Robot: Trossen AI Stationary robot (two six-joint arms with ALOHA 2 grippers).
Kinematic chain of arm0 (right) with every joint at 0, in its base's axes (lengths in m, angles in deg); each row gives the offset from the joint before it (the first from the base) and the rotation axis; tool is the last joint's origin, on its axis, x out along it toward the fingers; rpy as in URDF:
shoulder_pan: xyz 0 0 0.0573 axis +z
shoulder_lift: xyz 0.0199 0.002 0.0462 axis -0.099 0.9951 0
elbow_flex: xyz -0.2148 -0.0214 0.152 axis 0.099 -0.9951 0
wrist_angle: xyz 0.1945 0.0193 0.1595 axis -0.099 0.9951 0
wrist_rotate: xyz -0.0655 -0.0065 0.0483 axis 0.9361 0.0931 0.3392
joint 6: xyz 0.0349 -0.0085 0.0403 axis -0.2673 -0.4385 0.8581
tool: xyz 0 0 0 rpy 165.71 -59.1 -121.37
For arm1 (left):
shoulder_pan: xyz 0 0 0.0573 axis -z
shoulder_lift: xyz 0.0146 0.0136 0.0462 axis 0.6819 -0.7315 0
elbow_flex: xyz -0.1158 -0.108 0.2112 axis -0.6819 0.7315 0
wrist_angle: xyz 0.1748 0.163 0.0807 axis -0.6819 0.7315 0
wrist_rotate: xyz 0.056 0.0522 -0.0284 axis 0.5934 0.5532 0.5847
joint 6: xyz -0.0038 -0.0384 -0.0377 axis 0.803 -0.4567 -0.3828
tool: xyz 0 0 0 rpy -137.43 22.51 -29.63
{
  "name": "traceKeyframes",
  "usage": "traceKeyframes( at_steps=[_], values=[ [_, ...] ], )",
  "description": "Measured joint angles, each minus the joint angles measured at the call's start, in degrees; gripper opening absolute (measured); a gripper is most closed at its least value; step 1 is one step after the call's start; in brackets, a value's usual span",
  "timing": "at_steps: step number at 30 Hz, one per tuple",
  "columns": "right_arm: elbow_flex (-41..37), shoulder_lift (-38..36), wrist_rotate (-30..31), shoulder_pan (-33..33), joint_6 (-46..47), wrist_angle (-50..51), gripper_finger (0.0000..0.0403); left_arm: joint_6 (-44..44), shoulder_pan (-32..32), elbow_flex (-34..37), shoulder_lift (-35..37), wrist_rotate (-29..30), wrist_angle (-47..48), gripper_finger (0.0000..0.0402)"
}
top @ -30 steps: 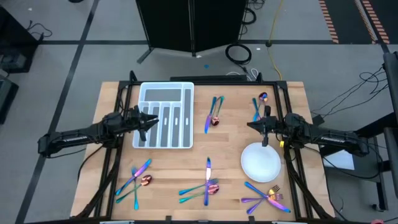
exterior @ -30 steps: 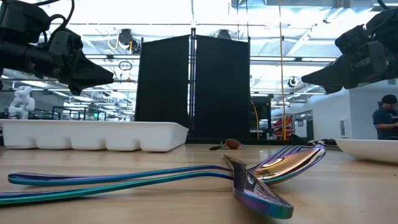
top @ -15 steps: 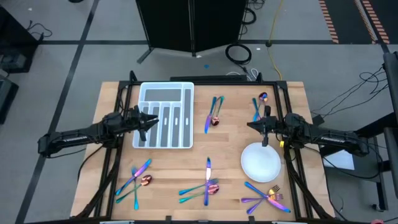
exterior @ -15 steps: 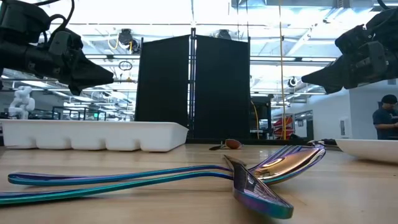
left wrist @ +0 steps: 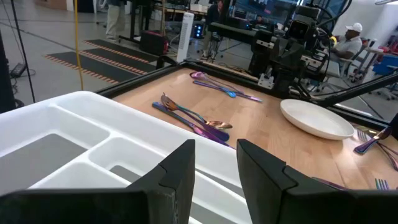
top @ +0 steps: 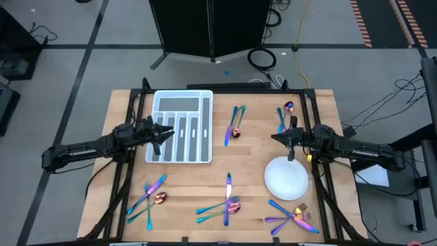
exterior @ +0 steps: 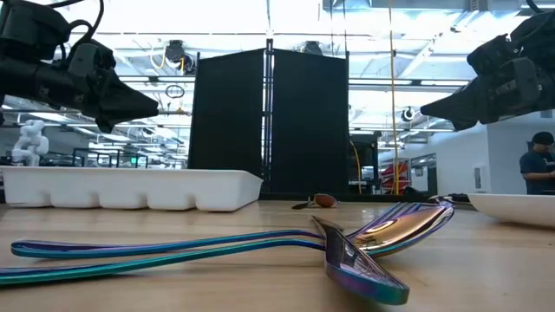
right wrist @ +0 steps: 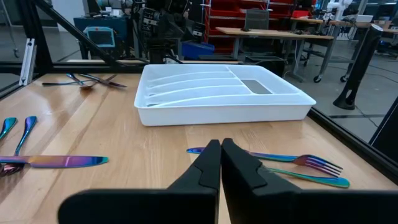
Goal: Sort silverware
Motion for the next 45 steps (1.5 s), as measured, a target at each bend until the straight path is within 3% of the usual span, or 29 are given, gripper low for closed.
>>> traceKeyframes(
  at_steps=[7,11,19,26,31,36,45],
  values=[
    [0.00,0.00,0.02,-0.02,0.47,-1.44,0.0000,1.12,0.00,0.00,0.02,1.05,-1.36,0.0118],
    [0.01,-0.01,0.46,-0.01,5.93,-6.55,0.0000,-1.16,0.02,0.00,0.02,1.30,-2.19,0.0118],
    [0.02,0.04,1.52,-0.02,6.58,-16.95,0.0000,-4.51,0.00,0.00,0.00,1.52,-4.03,0.0118],
    [0.08,0.02,2.02,-0.02,11.44,-20.60,0.0000,-3.69,0.00,-0.06,0.00,-1.33,-12.58,0.0118],
    [2.63,1.30,10.23,-0.04,16.31,-17.25,0.0001,1.33,0.00,-4.42,-1.30,-2.12,-9.04,0.0118],
    [10.19,6.06,15.04,-0.04,18.11,-6.63,0.0022,6.08,0.00,-10.37,-6.31,-2.04,-5.68,0.0118],
    [29.02,20.73,16.37,-0.07,21.17,13.67,0.0080,10.68,0.00,-17.94,-21.58,-1.98,-5.28,0.0118]
  ],
)
